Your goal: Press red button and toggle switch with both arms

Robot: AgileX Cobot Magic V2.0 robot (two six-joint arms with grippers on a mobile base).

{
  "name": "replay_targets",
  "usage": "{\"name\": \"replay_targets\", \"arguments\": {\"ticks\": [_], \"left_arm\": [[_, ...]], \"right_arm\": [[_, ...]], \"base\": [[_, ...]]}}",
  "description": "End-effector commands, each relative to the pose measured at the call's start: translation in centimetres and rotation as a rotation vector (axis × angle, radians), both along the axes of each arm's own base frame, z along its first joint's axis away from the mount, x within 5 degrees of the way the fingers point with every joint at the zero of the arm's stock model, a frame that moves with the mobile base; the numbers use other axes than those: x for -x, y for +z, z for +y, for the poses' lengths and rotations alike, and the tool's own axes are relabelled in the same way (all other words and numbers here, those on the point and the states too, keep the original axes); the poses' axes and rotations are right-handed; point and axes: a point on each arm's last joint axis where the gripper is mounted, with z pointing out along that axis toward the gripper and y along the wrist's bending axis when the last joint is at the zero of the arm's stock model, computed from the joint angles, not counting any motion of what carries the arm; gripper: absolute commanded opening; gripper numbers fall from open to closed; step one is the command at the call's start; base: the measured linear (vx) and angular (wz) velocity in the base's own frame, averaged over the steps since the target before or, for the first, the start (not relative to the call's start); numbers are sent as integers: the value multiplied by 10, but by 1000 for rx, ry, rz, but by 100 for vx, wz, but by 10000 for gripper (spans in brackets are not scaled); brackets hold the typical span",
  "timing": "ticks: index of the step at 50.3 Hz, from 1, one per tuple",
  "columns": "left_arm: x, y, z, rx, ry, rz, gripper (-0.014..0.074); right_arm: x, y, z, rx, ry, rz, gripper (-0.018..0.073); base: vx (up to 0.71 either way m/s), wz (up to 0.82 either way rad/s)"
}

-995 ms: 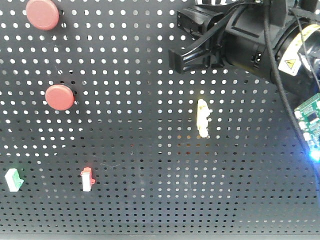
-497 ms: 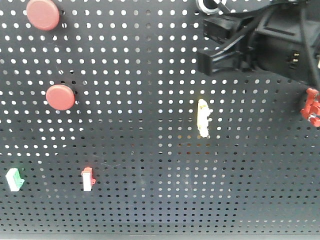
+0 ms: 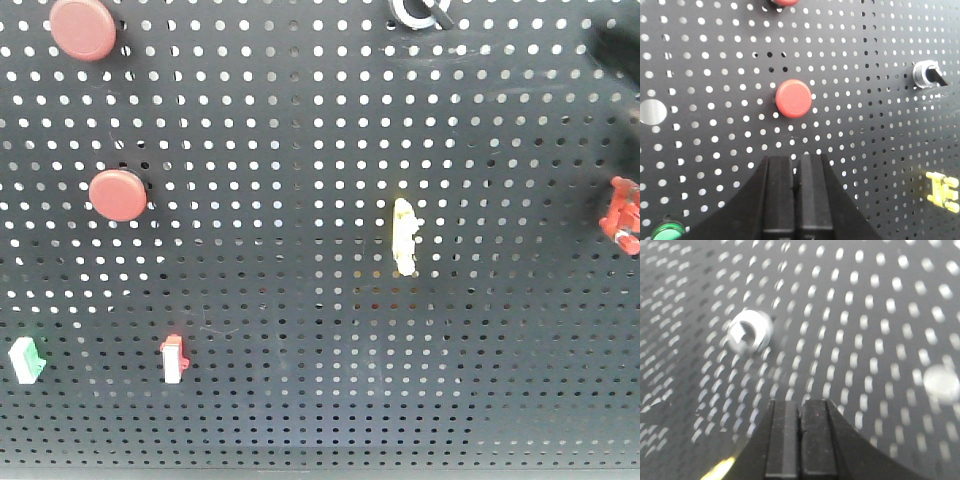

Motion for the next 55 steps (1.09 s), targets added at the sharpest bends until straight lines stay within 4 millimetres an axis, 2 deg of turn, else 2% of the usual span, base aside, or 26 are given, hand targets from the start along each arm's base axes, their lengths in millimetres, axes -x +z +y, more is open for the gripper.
{"name": "replay_targets", "arguments": {"ticks": [1,29,37,40,44,50,55], "left_arm": [[4,14,1,46,-12,-81,2],[4,14,1,47,-12,-82,2],[2,-2,3,29,18,-91,2],[2,-14,10,17,73,-80,2],[6,-43,23,36,164,-23,2],[17,-100,39,45,292,63,2],[31,-140,48,41,374,90,2]], "right_arm": [[13,10,-4,-20,31,-113,-3],[14,8,-4,-20,29,-102,-3],[14,8,-4,-20,29,-102,-3],[14,8,-4,-20,29,-102,-3],[14,8,-4,-20,29,-102,-3],[14,8,-4,-20,29,-102,-3],[14,8,-4,-20,29,-102,-3]], "base": [[0,0],[0,0],[0,0],[0,0],[0,0],[0,0],[0,0]]}}
